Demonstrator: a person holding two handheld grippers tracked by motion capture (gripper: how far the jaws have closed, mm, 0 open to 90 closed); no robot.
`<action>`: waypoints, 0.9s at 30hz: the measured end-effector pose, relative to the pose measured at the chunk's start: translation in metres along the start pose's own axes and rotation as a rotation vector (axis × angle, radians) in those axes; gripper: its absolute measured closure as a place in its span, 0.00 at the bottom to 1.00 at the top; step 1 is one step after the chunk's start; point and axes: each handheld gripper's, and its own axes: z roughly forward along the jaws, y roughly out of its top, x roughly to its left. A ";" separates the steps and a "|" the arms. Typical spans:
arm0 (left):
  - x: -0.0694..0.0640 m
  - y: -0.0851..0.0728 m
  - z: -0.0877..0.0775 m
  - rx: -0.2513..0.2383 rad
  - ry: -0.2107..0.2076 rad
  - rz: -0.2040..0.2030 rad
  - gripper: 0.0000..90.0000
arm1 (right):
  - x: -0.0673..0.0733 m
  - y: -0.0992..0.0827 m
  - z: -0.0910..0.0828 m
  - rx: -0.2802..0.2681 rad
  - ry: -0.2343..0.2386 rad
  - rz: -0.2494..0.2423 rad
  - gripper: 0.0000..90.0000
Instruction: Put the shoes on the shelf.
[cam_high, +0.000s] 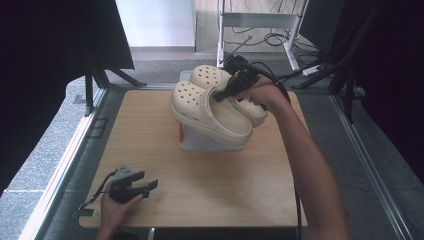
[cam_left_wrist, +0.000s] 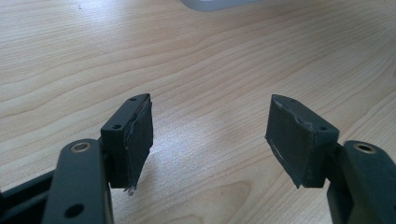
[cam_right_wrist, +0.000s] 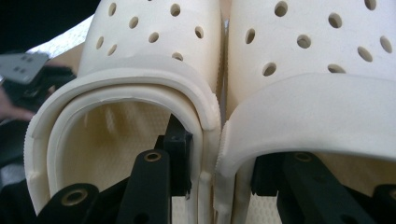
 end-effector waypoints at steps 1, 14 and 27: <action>0.000 0.000 0.000 0.000 -0.001 0.000 0.36 | -0.003 0.002 0.001 -0.002 -0.008 0.010 0.73; 0.000 0.000 -0.002 -0.004 -0.007 -0.003 0.36 | -0.029 0.029 0.010 -0.025 -0.107 0.112 0.73; 0.001 0.000 -0.002 -0.009 -0.006 -0.002 0.36 | -0.044 0.046 0.034 -0.045 -0.261 0.323 0.73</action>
